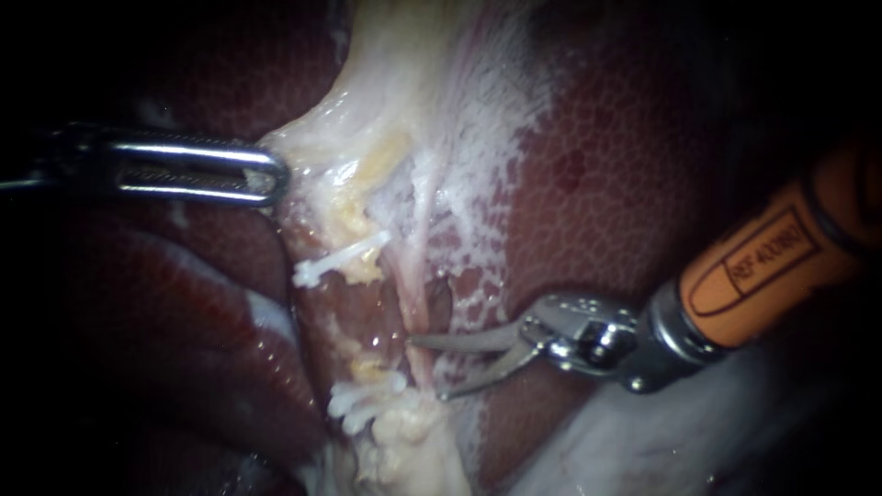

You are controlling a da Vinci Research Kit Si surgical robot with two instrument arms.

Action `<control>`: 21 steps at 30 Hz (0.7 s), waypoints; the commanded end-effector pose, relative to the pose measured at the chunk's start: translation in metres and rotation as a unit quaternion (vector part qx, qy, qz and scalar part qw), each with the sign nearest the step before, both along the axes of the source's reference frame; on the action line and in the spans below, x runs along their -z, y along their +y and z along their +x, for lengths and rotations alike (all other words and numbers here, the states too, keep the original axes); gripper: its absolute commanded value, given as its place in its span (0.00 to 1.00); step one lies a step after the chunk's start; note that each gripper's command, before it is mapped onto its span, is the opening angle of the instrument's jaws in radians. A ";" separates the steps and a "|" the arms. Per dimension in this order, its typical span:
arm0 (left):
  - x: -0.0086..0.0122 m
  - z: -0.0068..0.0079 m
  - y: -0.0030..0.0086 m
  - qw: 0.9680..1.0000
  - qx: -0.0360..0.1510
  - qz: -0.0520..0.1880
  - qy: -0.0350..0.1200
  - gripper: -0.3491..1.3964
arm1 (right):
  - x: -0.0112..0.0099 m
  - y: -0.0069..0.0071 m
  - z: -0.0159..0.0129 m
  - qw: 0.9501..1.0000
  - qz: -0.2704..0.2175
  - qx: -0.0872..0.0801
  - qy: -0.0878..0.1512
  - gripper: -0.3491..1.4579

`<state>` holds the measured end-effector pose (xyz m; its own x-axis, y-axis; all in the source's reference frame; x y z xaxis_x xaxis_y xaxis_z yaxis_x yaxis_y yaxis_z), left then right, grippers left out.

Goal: Go back from the cut left tube

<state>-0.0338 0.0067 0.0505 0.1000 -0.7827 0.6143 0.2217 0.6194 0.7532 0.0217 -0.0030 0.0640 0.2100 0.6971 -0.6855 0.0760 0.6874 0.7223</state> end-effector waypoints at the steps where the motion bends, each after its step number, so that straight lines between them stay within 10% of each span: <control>1: 0.0000 0.0000 0.0000 1.000 0.000 0.000 0.000 0.00 | 0.0001 0.0001 -0.0003 1.000 -0.014 -0.005 -0.003 0.94; 12: -0.0003 0.0000 0.0000 1.000 0.000 0.000 0.000 0.00 | 0.0007 0.0015 -0.0030 0.978 -0.203 -0.036 -0.031 0.98; 21: -0.0005 0.0001 0.0000 1.000 0.000 -0.001 0.000 0.00 | 0.0015 0.0033 -0.0056 0.960 -0.269 -0.046 -0.057 0.98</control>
